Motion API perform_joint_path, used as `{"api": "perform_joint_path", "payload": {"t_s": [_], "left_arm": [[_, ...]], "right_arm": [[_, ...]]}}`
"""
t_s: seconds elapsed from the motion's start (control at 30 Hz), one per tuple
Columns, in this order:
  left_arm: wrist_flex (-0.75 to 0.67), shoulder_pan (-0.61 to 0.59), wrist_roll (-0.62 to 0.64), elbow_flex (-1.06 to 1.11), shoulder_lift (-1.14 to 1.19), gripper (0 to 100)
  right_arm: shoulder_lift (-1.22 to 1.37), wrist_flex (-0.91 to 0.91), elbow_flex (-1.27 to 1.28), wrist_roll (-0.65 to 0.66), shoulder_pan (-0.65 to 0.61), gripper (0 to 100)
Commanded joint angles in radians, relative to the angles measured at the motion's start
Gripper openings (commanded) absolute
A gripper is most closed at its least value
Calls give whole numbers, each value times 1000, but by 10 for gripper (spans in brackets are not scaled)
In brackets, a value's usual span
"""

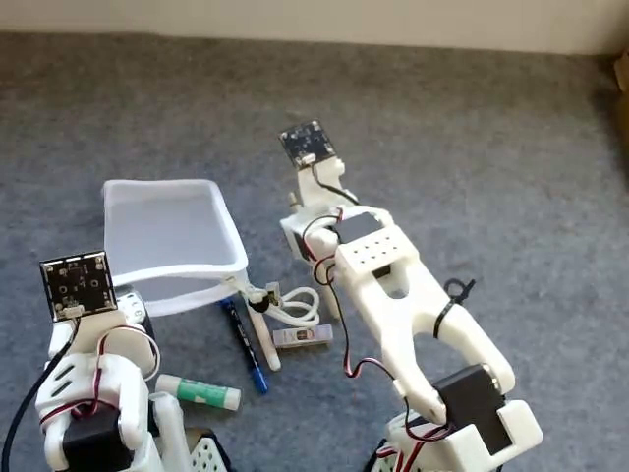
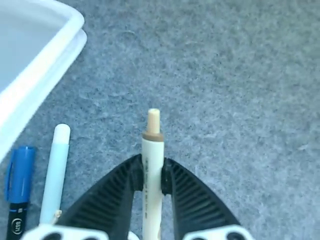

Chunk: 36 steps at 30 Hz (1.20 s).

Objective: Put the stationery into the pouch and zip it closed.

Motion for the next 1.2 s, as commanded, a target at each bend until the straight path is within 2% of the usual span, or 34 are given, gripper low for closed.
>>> {"api": "perform_joint_path", "payload": {"t_s": [0.0,0.13,0.37,0.63,1.0,1.17], "left_arm": [[2,18,-29,-59,1,6],[14,18,-34,-94,53,6],[15,18,-34,-262,414,6],[8,18,-35,-340,728,6],[6,16,-32,-318,828,6],[6,16,-32,-277,823,6]], "right_arm": [[-67,-30,-15,-11,15,5],[-67,-30,-15,-11,15,5],[-67,-30,-15,-11,15,5],[-68,-30,-15,-11,15,5],[-73,-24,-19,-12,15,5],[-237,-2,19,-12,16,5]]}}
